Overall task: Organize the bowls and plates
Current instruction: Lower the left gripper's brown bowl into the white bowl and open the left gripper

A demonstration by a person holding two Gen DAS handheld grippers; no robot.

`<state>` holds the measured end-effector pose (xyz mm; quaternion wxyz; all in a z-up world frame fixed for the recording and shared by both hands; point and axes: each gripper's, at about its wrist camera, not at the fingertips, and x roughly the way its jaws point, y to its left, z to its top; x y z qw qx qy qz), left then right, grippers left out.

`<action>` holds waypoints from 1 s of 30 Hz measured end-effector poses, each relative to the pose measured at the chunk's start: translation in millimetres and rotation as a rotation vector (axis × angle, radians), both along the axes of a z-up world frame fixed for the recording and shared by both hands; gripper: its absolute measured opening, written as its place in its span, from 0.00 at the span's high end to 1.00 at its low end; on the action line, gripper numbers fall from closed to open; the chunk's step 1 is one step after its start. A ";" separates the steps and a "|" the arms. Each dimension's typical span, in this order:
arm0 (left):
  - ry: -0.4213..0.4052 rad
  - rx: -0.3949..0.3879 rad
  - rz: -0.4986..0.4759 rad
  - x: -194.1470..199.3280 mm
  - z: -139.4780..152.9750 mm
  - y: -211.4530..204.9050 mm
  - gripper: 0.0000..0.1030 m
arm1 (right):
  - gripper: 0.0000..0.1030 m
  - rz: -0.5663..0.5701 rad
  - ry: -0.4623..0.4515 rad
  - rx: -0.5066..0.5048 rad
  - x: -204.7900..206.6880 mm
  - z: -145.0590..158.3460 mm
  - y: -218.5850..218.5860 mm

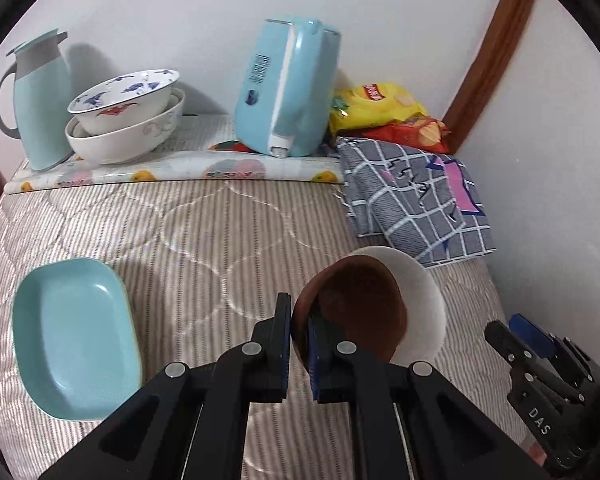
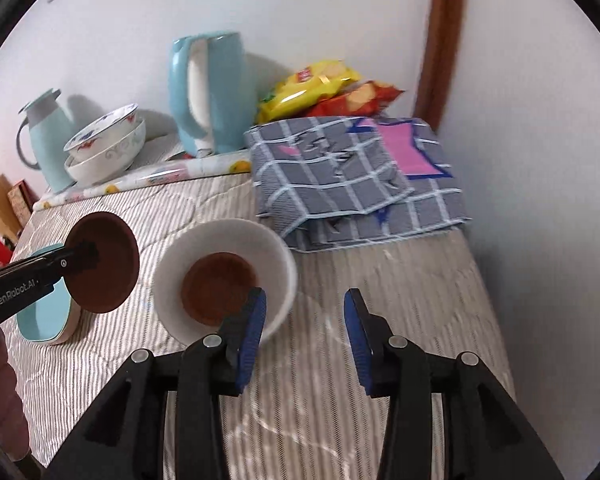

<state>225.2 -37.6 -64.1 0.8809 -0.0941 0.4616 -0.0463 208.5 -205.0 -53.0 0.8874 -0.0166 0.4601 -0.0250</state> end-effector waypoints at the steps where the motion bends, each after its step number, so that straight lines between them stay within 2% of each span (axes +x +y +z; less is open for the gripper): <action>1: -0.001 -0.002 -0.004 -0.3 -0.3 -3.2 0.93 | 0.61 -0.009 0.002 0.004 -4.2 1.1 -5.2; 13: 0.032 -0.021 -0.045 9.0 -16.2 -32.2 0.93 | 0.61 -0.107 0.000 -0.013 -43.9 -1.2 -56.3; 20: 0.066 -0.027 -0.057 23.9 -31.4 -44.7 0.93 | 0.61 -0.137 0.027 0.019 -45.2 -13.4 -70.1; 30: 0.109 -0.041 -0.064 38.5 -51.3 -50.8 0.93 | 0.61 -0.123 0.064 0.033 -36.5 -28.1 -71.0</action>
